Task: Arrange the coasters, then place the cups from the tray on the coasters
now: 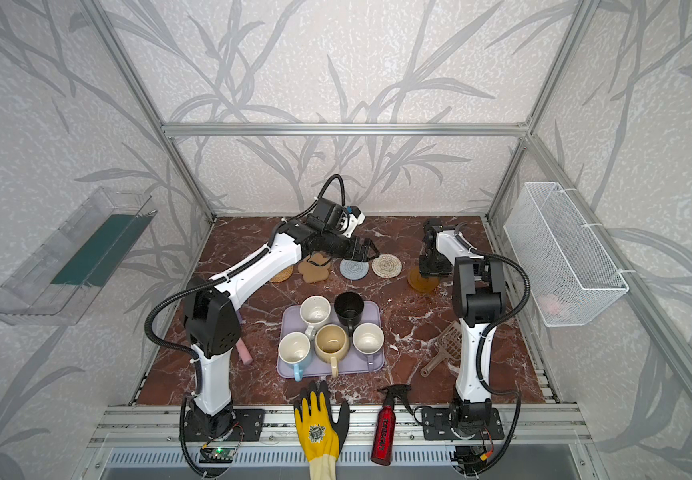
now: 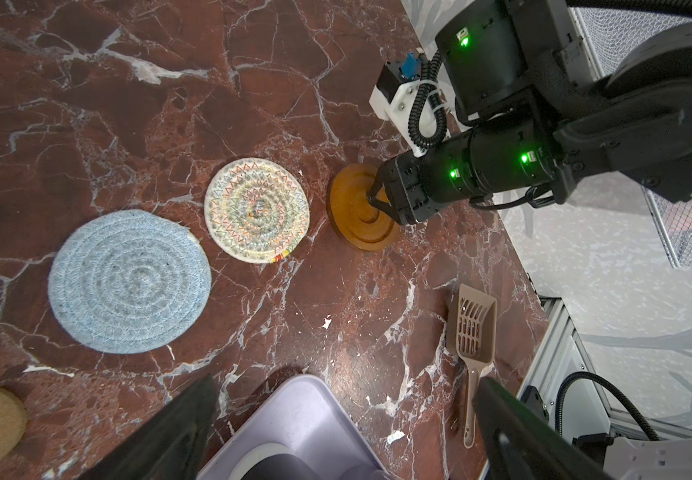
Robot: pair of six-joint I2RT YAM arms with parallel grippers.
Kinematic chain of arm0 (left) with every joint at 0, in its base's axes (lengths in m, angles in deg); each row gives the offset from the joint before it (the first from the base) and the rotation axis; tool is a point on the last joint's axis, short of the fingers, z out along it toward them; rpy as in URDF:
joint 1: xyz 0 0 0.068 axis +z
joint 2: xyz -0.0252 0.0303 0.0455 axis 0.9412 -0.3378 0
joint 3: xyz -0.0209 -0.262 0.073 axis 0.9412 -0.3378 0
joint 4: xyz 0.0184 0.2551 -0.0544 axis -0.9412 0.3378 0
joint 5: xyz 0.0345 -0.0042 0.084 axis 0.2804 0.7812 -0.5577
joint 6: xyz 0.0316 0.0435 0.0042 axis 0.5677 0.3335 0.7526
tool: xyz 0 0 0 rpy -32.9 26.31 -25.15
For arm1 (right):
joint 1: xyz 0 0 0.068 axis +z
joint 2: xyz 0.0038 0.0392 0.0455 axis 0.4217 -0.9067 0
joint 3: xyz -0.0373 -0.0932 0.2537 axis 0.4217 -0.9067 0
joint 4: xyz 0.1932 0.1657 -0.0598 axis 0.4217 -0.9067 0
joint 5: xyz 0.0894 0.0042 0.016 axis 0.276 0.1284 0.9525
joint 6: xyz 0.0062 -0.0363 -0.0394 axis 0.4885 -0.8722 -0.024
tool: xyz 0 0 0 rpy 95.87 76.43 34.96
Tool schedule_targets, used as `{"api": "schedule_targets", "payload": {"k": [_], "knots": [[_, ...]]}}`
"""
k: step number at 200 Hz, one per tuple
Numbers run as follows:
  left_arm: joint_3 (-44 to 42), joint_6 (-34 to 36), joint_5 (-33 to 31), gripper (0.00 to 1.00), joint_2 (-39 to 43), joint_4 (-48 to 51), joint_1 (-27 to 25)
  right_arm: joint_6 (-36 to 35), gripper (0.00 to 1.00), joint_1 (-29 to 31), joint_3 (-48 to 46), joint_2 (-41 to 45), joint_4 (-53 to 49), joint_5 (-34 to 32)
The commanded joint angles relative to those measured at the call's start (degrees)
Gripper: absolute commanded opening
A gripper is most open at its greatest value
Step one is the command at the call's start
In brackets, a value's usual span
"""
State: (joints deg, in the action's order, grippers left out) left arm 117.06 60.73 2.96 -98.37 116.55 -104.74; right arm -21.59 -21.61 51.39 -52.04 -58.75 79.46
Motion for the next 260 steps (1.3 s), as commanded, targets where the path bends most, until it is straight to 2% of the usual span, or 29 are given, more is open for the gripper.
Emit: {"api": "schedule_targets", "payload": {"k": [1, 56, 154, 204, 260], "knots": [[1.48, 1.05, -0.92, 0.99, -0.18, 0.84, -0.08, 0.44, 0.46, -0.34, 2.08, -3.53, -1.52, 0.11], [1.48, 0.96, -1.09, 0.99, -0.69, 0.65, -0.14, 1.32, 0.45, -0.32, 5.92, -5.95, -1.73, 3.60], [1.13, 0.96, -0.95, 0.99, -0.81, 0.50, 0.35, 2.83, 0.42, -0.24, 9.19, -7.53, -2.45, 4.41], [0.55, 0.75, -1.70, 0.99, 0.61, 0.28, 0.49, 3.48, 0.52, -0.15, 5.49, -2.14, -1.02, 5.46], [-0.07, -1.12, -2.80, 0.99, 4.35, 1.09, 0.69, 3.72, 0.65, 0.53, 2.67, 8.04, -2.67, 4.97]]}}
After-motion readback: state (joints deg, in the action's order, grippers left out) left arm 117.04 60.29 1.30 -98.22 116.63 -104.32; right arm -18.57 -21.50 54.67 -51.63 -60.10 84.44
